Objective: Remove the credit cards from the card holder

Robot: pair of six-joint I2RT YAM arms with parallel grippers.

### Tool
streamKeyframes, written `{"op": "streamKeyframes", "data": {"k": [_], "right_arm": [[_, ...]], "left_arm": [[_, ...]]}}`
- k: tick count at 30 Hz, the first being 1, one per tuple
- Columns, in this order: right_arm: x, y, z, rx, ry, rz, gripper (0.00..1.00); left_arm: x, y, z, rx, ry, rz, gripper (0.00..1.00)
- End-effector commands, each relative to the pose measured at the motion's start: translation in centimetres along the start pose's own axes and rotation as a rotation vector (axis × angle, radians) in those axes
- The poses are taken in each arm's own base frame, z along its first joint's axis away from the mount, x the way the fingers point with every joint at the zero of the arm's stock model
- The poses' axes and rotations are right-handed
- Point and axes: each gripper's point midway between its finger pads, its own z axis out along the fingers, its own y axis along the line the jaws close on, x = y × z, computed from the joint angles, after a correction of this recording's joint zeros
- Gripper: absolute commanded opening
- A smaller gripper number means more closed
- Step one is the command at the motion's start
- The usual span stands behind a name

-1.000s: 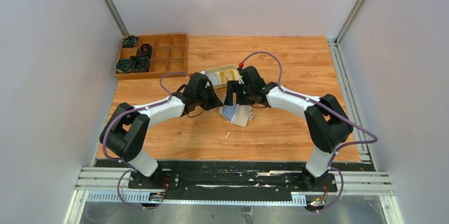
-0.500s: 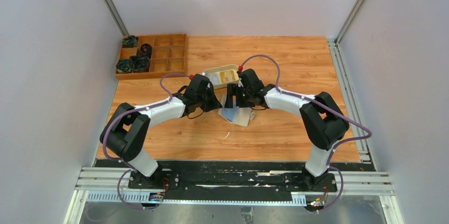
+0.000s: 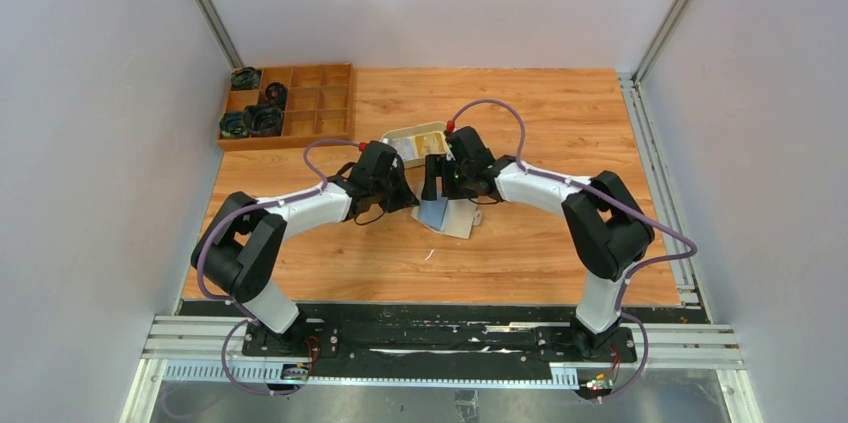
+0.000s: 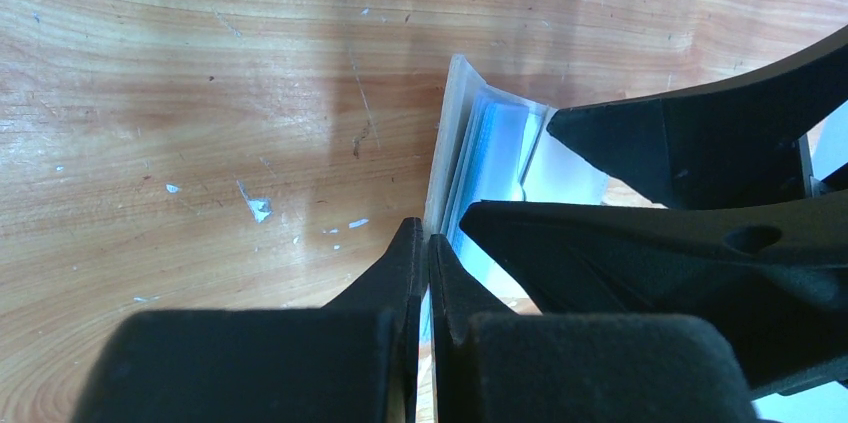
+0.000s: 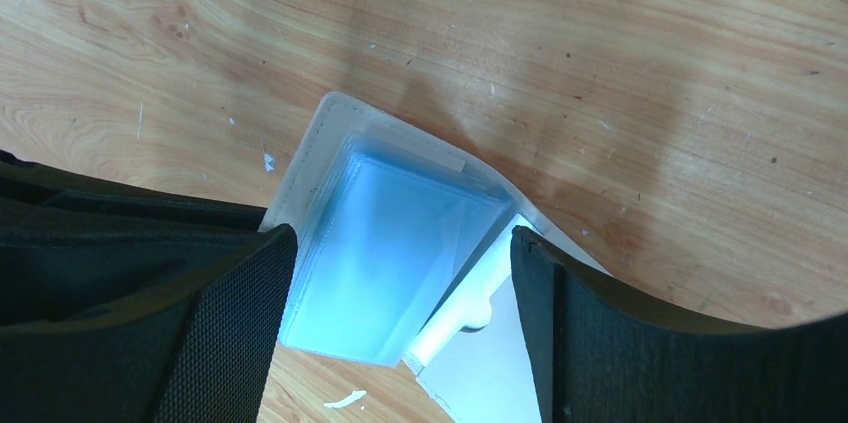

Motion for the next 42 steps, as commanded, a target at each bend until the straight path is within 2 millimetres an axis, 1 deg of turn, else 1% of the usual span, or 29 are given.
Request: {"op": "streamKeyframes", "data": {"k": [1,6,9,17,19,25,33,36,38,42], "right_arm": [[1.2,-0.3,0.8,0.048,0.046,-0.038,0.82],[2.5,-0.8,1.5,0.074,0.092,-0.061,0.81],[3.1,-1.4,1.5,0.101,0.113,-0.084,0.81],[3.3,-3.2,-0.1,0.177,0.131,-0.183,0.82],[3.3,-3.4,-0.5,0.187,0.133,-0.200,0.82],[3.2,-4.7,-1.1,0.248,0.130,-0.242,0.82],[3.2,-4.7,-1.2,0.246,0.148,-0.269,0.84],[2.7,-4.5,-0.9,0.242,0.146,-0.285,0.85],[2.0,-4.1,-0.6,0.238,0.139,-0.296,0.86],[1.3,-3.5,0.4,0.221,0.142,-0.308,0.86]], "left_arm": [[0.1,0.1,0.5,-0.012,-0.001,0.019,0.00],[-0.1,0.3,0.4,-0.021,-0.021,0.016,0.00],[-0.4,0.4,0.3,-0.030,-0.034,0.018,0.00],[-0.8,1.1,0.1,-0.069,-0.066,0.004,0.00],[-0.6,1.1,-0.1,-0.070,-0.064,-0.001,0.00],[-0.7,1.7,-0.3,-0.101,-0.090,-0.007,0.00],[-0.1,2.3,-0.3,-0.124,-0.095,-0.019,0.00],[0.3,2.5,-0.1,-0.129,-0.087,-0.020,0.00],[0.6,2.6,0.1,-0.132,-0.081,-0.021,0.00],[1.1,2.6,0.4,-0.133,-0.071,-0.027,0.00]]}}
